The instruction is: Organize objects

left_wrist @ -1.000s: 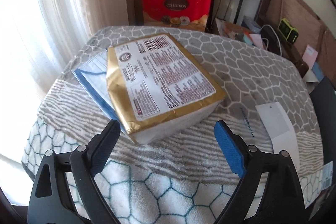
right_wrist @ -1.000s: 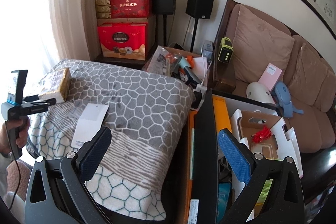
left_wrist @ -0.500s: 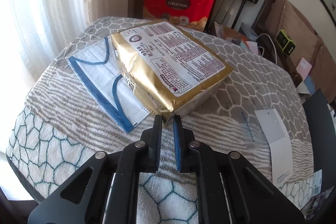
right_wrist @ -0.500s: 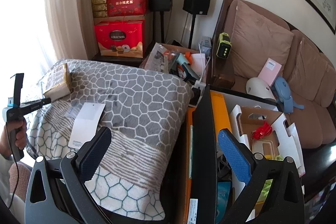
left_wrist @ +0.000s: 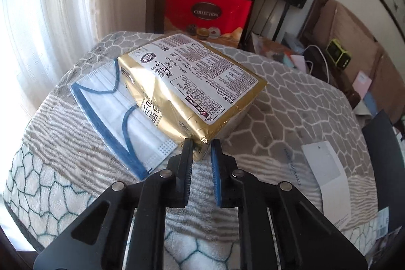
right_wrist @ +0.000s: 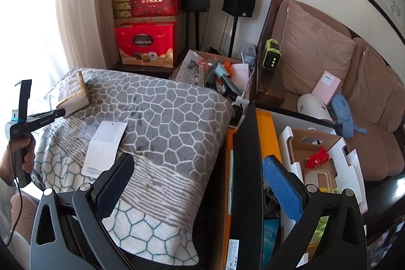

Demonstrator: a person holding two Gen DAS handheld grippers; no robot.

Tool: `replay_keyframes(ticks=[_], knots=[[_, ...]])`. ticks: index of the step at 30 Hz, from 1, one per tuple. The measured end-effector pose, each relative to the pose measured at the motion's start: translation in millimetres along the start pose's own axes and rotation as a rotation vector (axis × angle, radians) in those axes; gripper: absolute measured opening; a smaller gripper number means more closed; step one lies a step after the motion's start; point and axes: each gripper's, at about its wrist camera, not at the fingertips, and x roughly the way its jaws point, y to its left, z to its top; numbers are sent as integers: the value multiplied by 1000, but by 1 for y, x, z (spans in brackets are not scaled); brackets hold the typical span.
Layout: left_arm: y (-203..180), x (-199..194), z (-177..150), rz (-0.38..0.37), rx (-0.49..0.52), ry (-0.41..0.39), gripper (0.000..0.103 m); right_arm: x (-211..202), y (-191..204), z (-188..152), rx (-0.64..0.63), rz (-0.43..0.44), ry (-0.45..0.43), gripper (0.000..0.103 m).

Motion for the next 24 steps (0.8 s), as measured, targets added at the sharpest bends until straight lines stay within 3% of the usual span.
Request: replay_keyframes(ticks=[8, 14, 24], knots=[[-2, -5, 3, 13, -8, -21, 4, 2, 3, -1, -15, 0, 13, 102], [-27, -27, -6, -44, 23, -12, 2, -7, 1, 0, -11, 0, -8, 102], [-87, -70, -62, -194, 191, 133, 1, -13, 0, 3, -4, 1, -20, 102]])
